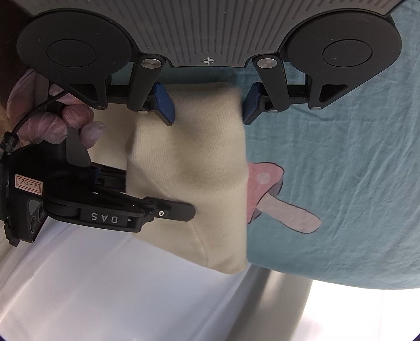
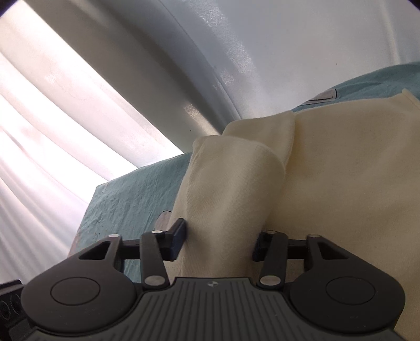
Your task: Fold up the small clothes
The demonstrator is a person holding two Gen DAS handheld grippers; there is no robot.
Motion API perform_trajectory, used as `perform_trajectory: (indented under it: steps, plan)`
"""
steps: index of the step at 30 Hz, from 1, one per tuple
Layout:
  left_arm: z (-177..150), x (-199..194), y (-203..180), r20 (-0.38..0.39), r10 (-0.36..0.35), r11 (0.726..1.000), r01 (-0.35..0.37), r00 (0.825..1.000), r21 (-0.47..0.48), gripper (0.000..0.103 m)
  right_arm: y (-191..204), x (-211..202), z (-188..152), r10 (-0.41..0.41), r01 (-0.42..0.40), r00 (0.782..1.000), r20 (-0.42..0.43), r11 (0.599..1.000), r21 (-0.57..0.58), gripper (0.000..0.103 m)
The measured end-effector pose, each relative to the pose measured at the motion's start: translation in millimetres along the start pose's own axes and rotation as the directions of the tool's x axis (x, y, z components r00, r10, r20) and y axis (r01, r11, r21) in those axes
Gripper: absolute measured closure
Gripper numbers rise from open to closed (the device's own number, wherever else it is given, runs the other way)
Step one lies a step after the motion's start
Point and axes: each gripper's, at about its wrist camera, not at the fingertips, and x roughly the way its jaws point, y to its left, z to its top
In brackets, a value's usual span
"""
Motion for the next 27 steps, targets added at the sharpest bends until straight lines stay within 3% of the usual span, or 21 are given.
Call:
perform_trajectory:
  steps: [1, 3, 7, 9, 12, 15, 22, 27]
  plan:
    - [-1, -1, -1, 0.000, 0.000, 1.000, 0.000, 1.000, 0.003, 0.040, 1, -1, -2, 0.000, 0.000, 1.000, 0.010, 1.000, -0.015, 0.076]
    - [-3, -5, -2, -0.001, -0.002, 1.000, 0.002, 1.000, 0.015, 0.040, 5, -3, -3, 0.000, 0.001, 1.000, 0.025, 0.999, -0.047, 0.078]
    - [-8, -6, -2, -0.015, -0.011, 1.000, 0.012, 1.000, 0.021, 0.034, 5, -1, 1, 0.011, -0.011, 1.000, 0.012, 0.999, -0.033, 0.062]
    - [-12, -6, -4, -0.024, -0.013, 1.000, 0.013, 1.000, 0.020, 0.034, 5, 2, 2, 0.010, -0.010, 1.000, 0.003, 1.000, -0.025, 0.062]
    - [-13, -5, -8, -0.019, 0.001, 1.000, 0.000, 1.000, 0.029, 0.034, 14, 2, 0, -0.039, 0.041, 0.999, 0.025, 0.996, -0.082, 0.080]
    - [-11, -6, -10, -0.019, 0.002, 1.000, -0.002, 1.000, 0.024, 0.033, 29, -13, -3, -0.094, 0.108, 0.992, 0.087, 0.981, -0.162, 0.084]
    - [-7, -4, -27, -0.014, -0.025, 0.998, 0.026, 1.000, 0.056, 0.029, 25, -72, -2, -0.198, 0.260, 0.949, 0.246, 0.932, -0.253, 0.085]
    - [-10, 7, -39, -0.046, -0.049, 0.996, 0.052, 0.998, 0.074, 0.029, -9, -96, -5, -0.307, 0.371, 0.912, 0.273, 0.900, -0.228, 0.085]
